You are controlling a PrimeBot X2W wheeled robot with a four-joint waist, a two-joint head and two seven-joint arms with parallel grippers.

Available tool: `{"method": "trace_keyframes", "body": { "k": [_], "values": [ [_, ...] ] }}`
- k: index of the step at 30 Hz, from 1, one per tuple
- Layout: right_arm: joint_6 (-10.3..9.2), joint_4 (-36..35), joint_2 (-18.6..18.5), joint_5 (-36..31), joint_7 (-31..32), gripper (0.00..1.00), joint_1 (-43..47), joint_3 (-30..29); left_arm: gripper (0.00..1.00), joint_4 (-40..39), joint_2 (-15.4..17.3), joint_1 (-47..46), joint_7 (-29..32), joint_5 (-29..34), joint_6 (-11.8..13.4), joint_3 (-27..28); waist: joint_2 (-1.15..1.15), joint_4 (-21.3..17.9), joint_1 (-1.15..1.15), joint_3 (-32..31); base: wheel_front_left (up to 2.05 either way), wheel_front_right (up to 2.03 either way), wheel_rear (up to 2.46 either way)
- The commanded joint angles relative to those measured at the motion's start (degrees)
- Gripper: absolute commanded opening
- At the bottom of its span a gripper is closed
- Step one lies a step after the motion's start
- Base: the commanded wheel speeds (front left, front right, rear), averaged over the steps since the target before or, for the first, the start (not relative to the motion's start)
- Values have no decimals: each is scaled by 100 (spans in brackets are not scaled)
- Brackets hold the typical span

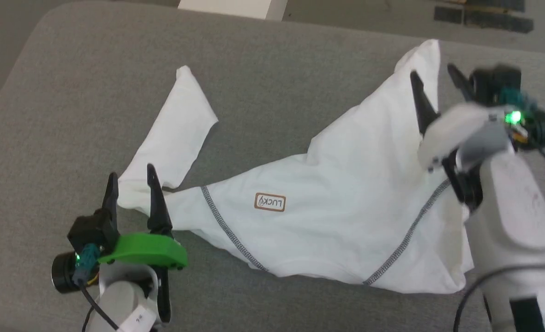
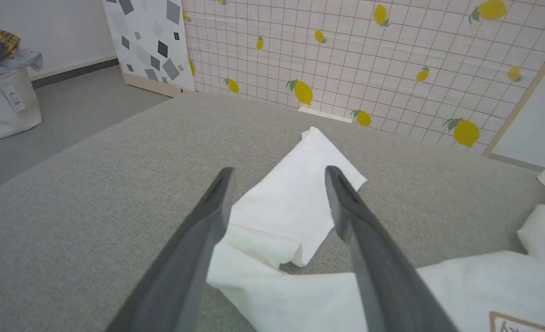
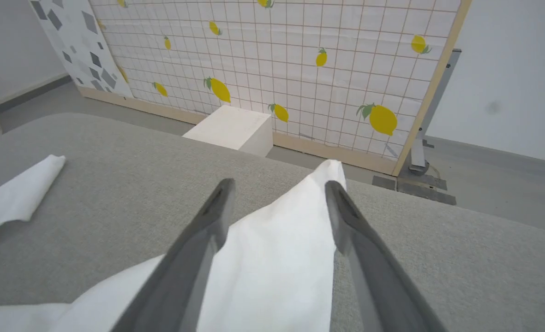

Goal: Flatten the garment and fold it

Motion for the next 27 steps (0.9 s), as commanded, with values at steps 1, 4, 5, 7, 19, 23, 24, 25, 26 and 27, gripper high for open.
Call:
{"method": "trace_keyframes", "body": {
  "k": [1,4,5,7,19,23,24,25,26,27],
  "values": [
    [-8,-308,-75,19,-142,100,443,67,100,37,-6,132,-26,121,-47,26,67,-382,-1,-488,0,0,0],
    [-8,-1171,-98,-12,-258,100,1436,29,100,147,52,356,-26,199,-133,31,67,-535,-1,-733,0,0,0],
    [-8,-1415,-86,-25,-269,100,1719,-39,100,181,69,416,-26,215,-154,17,67,-569,-1,-800,0,0,0],
    [-8,-1933,-37,-52,-234,100,2327,-217,100,260,106,540,-25,241,-191,-25,67,-630,-1,-921,0,0,0],
    [-8,-3315,80,529,313,100,4438,-641,100,263,144,1230,1111,231,-114,-324,67,-877,-1,-1190,0,0,0],
    [-8,-3434,81,610,348,100,4469,-664,100,205,125,1441,1970,21,-194,-471,67,-934,-1,-1167,0,0,0],
    [-8,-3449,81,623,356,100,4457,-652,100,168,114,1441,2086,-44,-165,-459,67,-949,-1,-1149,0,0,0],
    [-8,-3456,81,637,359,100,4447,-634,100,152,107,1425,2152,-90,-144,-450,67,-964,-1,-1131,0,0,0],
    [-8,-3464,81,654,367,100,4442,-599,100,148,94,1383,2201,-161,-114,-427,67,-980,-1,-1109,0,0,0],
    [-8,-3471,81,663,375,100,4444,-576,100,162,81,1333,2220,-238,-92,-399,67,-989,-1,-1091,0,0,0]
  ]
}}
